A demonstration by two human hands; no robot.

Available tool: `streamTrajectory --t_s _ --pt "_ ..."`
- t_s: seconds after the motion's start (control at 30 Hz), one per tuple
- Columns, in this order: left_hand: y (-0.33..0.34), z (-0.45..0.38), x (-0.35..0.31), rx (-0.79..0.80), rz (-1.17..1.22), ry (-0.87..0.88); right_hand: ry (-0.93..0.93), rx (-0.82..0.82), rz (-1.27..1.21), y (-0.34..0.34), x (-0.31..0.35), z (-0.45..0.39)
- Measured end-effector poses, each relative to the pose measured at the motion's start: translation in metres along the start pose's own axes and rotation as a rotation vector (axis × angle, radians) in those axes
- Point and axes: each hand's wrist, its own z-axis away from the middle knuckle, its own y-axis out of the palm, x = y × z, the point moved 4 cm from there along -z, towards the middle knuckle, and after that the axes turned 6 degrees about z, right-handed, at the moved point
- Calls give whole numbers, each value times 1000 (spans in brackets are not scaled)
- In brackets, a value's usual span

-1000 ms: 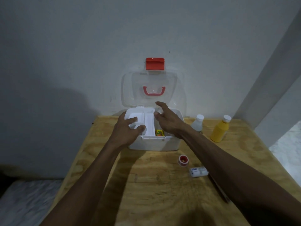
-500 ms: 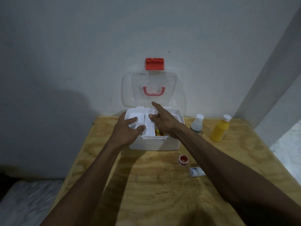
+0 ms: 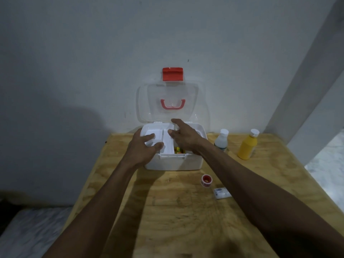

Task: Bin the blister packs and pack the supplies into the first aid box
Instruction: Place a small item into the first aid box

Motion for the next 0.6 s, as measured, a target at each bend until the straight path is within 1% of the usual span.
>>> streamTrajectory --t_s 0.13,0.27,0.37,0.47,0.6 --pt "-2 -1 3 15 2 -6 -39 -72 47 -18 3 13" --pt "-3 -1 2 19 9 -1 -77 -154 8 -40 4 35" --pt "-4 -2 3 31 -6 10 -100 -181 -16 -52 1 55" --pt "-4 -3 4 27 -50 19 -118 -213 -50 -65 -9 77" --pt "-3 -2 5 22 -48 36 -127 -341 -35 -88 -34 111"
